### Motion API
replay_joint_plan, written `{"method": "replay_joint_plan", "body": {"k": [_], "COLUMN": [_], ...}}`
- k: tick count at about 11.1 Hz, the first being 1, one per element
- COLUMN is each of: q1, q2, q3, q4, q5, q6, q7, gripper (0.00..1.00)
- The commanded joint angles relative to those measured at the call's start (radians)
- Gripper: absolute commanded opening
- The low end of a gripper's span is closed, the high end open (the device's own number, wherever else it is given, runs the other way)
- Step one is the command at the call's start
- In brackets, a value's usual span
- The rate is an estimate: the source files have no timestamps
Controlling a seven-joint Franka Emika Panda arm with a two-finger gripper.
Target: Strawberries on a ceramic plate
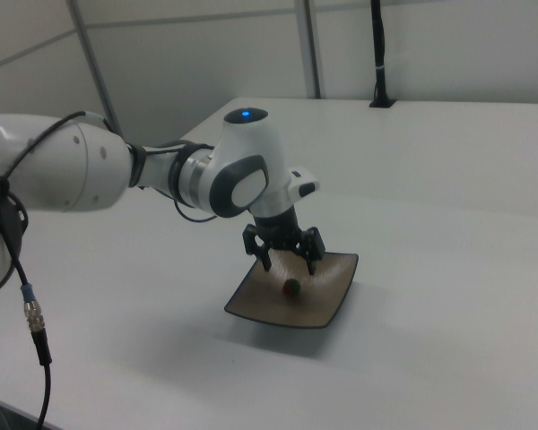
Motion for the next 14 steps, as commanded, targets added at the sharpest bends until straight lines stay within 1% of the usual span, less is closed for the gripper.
{"method": "replay_joint_plan", "body": {"k": [1, 2, 5, 7, 9, 10, 11, 12, 13, 14], "q1": [0.049, 0.050, 0.052, 0.050, 0.052, 0.055, 0.082, 0.093, 0.092, 0.092], "q2": [-0.119, -0.154, -0.238, -0.317, -0.374, -0.392, -0.400, -0.404, -0.404, -0.404], "q3": [-0.008, -0.007, -0.004, -0.002, 0.004, 0.009, 0.016, 0.024, 0.057, 0.080], "q4": [-0.014, 0.004, 0.127, 0.142, 0.142, 0.142, 0.142, 0.142, 0.142, 0.142], "q5": [-0.001, -0.004, -0.001, 0.011, 0.025, 0.031, 0.031, 0.031, 0.031, 0.031], "q6": [-0.035, -0.084, -0.343, -0.458, -0.550, -0.572, -0.574, -0.569, -0.568, -0.569], "q7": [0.059, 0.066, 0.120, 0.126, 0.143, 0.201, 0.276, 0.333, 0.346, 0.350], "gripper": [1.00, 1.00, 1.00, 1.00, 1.00, 1.00, 1.00, 1.00, 1.00, 1.00]}}
